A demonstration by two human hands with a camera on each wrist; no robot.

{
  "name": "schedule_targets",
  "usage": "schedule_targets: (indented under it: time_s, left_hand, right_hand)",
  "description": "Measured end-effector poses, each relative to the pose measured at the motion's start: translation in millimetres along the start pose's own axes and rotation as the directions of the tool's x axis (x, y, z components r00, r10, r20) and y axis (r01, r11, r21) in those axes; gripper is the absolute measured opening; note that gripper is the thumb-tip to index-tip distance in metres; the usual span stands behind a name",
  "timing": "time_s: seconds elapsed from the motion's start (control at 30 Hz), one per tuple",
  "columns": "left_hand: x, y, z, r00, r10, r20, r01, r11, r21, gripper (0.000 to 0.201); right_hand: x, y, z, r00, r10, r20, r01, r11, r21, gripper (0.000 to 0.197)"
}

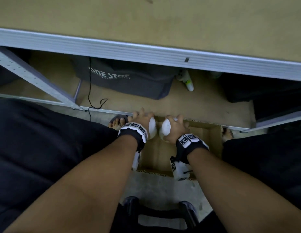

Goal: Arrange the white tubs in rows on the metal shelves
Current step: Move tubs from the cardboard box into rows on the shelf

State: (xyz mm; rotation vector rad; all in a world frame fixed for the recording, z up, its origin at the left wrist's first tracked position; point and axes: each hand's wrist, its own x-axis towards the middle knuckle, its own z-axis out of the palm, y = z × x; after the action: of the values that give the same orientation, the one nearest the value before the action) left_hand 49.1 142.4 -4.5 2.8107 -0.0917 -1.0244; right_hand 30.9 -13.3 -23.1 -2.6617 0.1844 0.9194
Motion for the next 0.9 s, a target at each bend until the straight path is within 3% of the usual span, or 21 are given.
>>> schedule_targets:
  time_s: [0.1,0.23,0.43,0.6,0.73,0.9]
  left_hand:
    - [-17,0,-23,1.000,0.010,0.017,-0.009,0.999,-0.038,0.084]
    - [-42,4,-59,0.999,0.046,-0.021,-0.045,0.998,0.054,0.096]
    - [-100,22,-115,0.974,0.152,-0.165,-0.139,0.987,0.086,0.089]
    - [-150,34,-159,0.935,0.218,-0.280,-0.213,0.976,0.046,0.095]
    - [-186,43,-188,0.885,0.274,-0.377,-0.284,0.958,0.029,0.089]
    - [-218,50,-220,0.785,0.321,-0.530,-0.358,0.933,0.036,0.082]
  right_hand:
    - [-19,-7,-26,0.999,-0.018,-0.030,0.017,1.000,-0.024,0.082]
    - [-46,-14,-63,0.993,-0.090,-0.071,0.086,0.995,-0.058,0.080]
    - [-102,-25,-127,0.971,-0.184,-0.153,0.178,0.983,-0.053,0.082]
    - [-158,-29,-166,0.931,-0.230,-0.282,0.234,0.972,-0.021,0.082]
    - [-196,-31,-193,0.878,-0.288,-0.383,0.309,0.951,-0.006,0.081]
    - [-226,-31,-227,0.751,-0.345,-0.563,0.429,0.903,0.018,0.081]
